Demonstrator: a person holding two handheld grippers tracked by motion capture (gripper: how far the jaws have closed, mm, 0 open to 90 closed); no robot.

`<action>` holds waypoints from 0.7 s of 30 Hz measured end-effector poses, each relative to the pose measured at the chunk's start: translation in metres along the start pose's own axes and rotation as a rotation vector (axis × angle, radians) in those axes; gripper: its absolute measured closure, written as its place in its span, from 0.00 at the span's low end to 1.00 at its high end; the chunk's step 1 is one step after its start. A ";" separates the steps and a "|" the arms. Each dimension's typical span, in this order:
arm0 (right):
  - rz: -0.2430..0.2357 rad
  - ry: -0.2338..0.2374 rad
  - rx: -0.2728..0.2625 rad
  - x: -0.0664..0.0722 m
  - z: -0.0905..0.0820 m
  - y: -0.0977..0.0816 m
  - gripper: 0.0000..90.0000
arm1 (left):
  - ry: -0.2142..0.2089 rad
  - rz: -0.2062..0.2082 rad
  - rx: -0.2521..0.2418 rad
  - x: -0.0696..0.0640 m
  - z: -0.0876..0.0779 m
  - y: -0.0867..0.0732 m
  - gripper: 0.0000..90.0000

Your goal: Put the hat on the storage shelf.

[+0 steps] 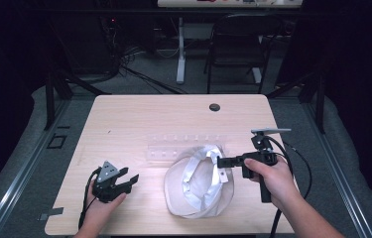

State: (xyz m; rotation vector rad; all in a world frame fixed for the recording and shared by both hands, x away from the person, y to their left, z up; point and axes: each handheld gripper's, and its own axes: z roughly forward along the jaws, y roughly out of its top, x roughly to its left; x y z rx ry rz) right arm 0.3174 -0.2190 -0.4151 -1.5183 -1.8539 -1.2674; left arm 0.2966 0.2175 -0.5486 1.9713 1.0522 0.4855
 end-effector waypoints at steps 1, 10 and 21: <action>0.000 0.000 0.000 0.000 0.000 0.000 0.91 | 0.000 0.000 0.000 0.000 0.000 0.000 0.54; -0.039 0.057 -0.041 0.017 -0.004 0.009 0.92 | -0.006 0.006 -0.012 -0.002 0.000 0.000 0.54; -0.048 0.067 -0.099 0.025 -0.022 0.015 0.92 | -0.019 0.028 -0.023 -0.012 0.001 0.001 0.53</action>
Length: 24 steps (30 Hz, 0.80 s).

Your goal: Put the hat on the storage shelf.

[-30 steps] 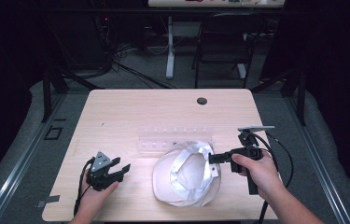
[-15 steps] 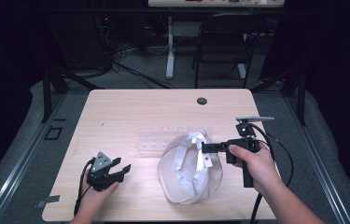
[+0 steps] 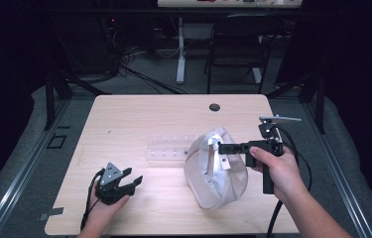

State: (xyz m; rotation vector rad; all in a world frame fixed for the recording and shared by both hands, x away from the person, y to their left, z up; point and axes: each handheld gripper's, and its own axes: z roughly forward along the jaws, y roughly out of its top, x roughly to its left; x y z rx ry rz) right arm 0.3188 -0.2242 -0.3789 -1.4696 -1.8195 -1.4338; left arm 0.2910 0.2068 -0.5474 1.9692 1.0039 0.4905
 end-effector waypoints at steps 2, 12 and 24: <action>-0.005 -0.002 -0.008 0.001 -0.002 0.001 0.92 | -0.005 0.007 0.001 -0.003 0.001 0.001 0.53; -0.006 0.009 -0.067 0.007 -0.013 0.013 0.92 | -0.049 0.047 0.003 -0.018 0.004 0.005 0.53; -0.053 0.036 -0.120 0.022 -0.007 0.030 0.92 | -0.058 0.071 -0.032 -0.025 -0.001 0.010 0.53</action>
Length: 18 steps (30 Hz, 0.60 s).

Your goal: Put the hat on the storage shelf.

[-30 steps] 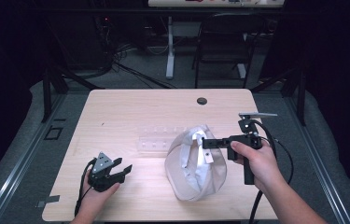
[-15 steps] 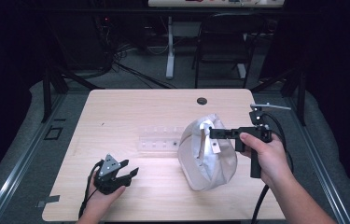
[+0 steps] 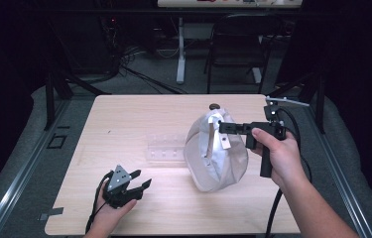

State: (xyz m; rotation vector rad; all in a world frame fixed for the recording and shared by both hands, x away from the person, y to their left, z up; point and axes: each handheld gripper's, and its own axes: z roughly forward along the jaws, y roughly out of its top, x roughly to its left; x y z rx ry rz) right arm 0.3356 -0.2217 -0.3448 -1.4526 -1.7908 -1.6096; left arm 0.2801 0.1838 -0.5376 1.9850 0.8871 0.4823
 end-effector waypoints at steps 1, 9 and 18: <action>-0.002 0.007 -0.010 0.003 0.003 0.003 0.92 | 0.002 0.005 -0.012 -0.002 -0.001 0.002 0.53; -0.024 0.041 -0.055 0.003 0.013 0.011 0.92 | -0.001 0.047 -0.036 -0.010 -0.002 0.010 0.53; -0.077 0.038 -0.106 0.007 0.024 0.018 0.92 | -0.050 0.057 -0.058 -0.019 0.004 0.028 0.53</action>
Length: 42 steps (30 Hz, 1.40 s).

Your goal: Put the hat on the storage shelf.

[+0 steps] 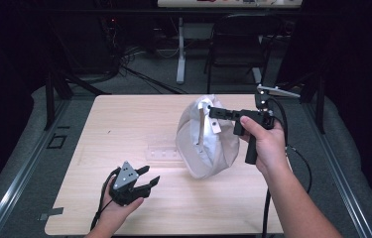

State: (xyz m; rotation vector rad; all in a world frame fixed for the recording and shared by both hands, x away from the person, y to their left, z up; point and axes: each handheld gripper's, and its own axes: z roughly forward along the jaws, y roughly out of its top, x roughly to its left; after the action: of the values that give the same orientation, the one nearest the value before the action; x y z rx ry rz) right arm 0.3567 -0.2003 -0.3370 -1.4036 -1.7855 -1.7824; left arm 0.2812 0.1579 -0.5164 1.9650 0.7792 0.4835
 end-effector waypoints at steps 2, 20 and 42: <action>0.000 0.006 -0.008 0.000 0.001 0.001 0.92 | 0.000 0.010 0.000 -0.001 0.002 0.003 0.53; 0.033 -0.019 -0.110 -0.009 0.013 0.021 0.92 | -0.008 0.167 0.057 -0.056 0.077 0.059 0.52; 0.026 -0.023 -0.158 0.001 0.025 0.021 0.92 | 0.115 0.194 0.044 -0.074 0.099 0.080 0.50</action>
State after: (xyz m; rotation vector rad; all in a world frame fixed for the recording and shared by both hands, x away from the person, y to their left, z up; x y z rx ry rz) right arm 0.3831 -0.1828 -0.3284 -1.5041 -1.6608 -1.9380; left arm 0.3145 0.0160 -0.4959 2.0788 0.6777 0.7056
